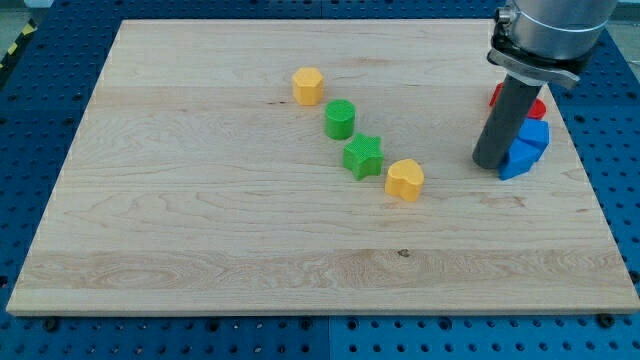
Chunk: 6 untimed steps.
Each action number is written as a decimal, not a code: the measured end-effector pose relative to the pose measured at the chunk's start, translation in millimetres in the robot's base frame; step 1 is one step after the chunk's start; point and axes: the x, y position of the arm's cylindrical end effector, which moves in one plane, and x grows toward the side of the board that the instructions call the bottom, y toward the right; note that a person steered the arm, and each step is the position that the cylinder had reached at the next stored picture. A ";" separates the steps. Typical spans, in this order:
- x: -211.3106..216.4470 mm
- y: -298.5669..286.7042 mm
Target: Push the green circle to the bottom left side of the hexagon
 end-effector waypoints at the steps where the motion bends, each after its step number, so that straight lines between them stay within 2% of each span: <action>1: 1.0 6.7; 2: 14.7 4.5; 4: 26.4 -41.1; 6: -16.6 -86.1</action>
